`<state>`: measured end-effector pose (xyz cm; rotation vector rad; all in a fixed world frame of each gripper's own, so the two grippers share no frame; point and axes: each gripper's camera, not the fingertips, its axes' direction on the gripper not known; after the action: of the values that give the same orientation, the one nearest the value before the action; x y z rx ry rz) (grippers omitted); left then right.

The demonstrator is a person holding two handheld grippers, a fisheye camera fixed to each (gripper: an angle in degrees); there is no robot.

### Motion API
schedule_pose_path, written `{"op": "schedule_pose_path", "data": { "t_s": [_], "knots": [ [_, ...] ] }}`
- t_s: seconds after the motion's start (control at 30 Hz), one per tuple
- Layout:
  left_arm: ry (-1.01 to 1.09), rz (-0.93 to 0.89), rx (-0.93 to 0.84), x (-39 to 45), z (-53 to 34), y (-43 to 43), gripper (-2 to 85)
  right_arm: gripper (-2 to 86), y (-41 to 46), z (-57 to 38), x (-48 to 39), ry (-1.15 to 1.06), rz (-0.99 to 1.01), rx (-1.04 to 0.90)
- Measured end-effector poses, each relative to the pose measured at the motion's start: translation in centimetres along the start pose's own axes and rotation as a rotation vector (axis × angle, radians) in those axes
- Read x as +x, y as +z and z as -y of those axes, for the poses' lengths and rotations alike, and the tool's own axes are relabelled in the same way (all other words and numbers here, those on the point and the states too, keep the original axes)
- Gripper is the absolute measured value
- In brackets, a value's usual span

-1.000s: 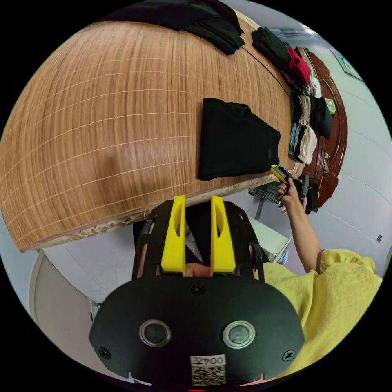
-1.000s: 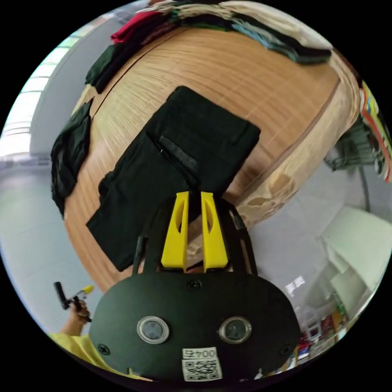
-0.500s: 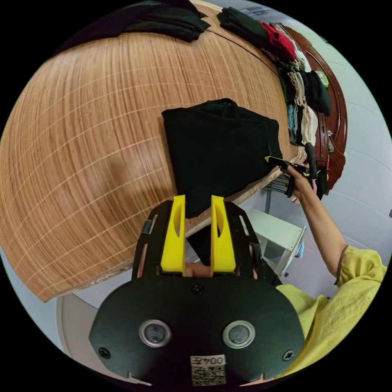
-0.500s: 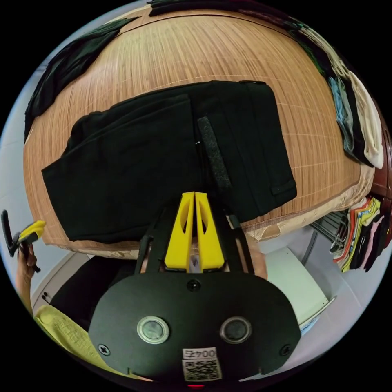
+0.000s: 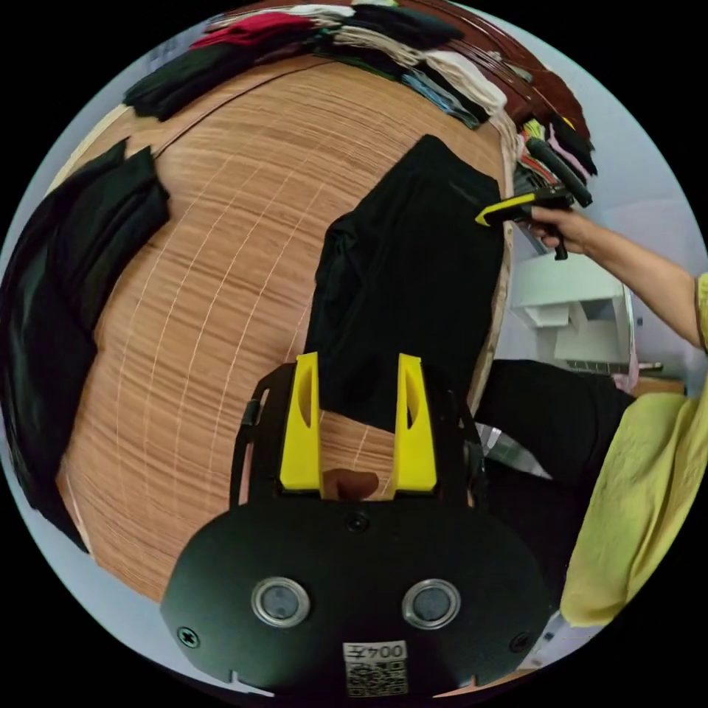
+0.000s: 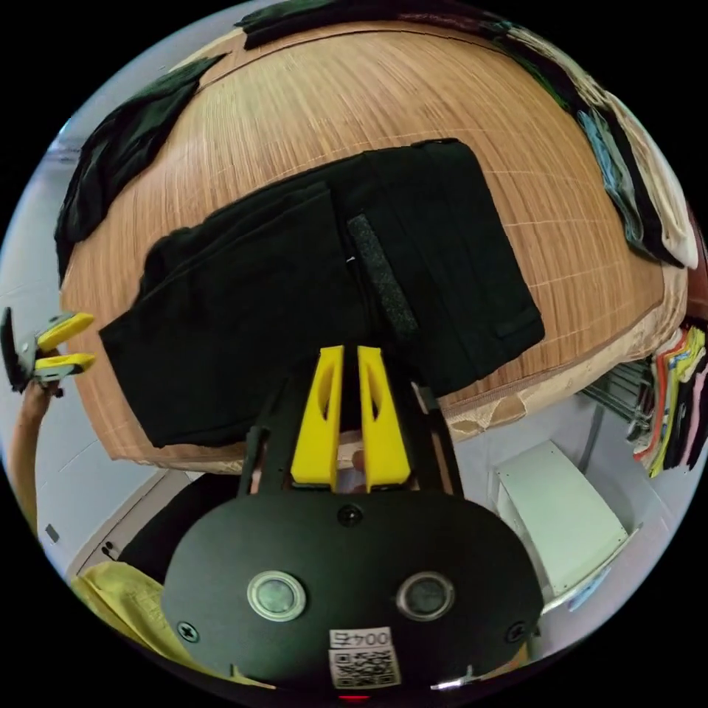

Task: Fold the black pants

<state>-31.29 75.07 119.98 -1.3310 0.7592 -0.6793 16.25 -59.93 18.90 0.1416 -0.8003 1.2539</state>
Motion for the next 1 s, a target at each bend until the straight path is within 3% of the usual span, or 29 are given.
{"op": "schedule_pose_path", "data": {
  "t_s": [0.07, 0.27, 0.37, 0.6, 0.73, 0.87, 1.0],
  "knots": [
    [0.078, -0.031, -0.038, 0.5, 2.8, 0.0, 14.7, 19.5, -1.1, -0.8, 1.2, 0.101, 0.107, 0.081],
    [0.143, -0.097, -0.132, 1.2, 6.7, 1.2, 15.4, 21.1, 0.2, -3.9, 5.6, 0.508, 0.252, 0.158],
    [0.15, -0.092, -0.175, 1.4, 7.2, 1.8, 15.7, 18.9, 1.5, -4.2, 5.3, 0.575, 0.335, 0.166],
    [0.095, -0.1, -0.181, 0.4, 7.3, 0.4, 15.5, 11.7, 2.6, -0.1, 1.2, 0.484, 0.231, 0.09],
    [0.055, -0.112, -0.165, -0.4, 6.4, -1.1, 15.9, 9.4, 1.5, 4.5, -2.0, 0.316, 0.054, 0.116],
    [0.02, -0.161, -0.098, -0.1, 4.8, -3.1, 17.6, 10.2, -0.6, 12.7, -2.3, 0.128, 0.022, 0.178],
    [0.024, -0.141, -0.034, 0.2, 2.2, -6.0, 19.3, 9.8, -1.8, 19.5, -2.0, -0.007, 0.007, 0.039]
  ]
}}
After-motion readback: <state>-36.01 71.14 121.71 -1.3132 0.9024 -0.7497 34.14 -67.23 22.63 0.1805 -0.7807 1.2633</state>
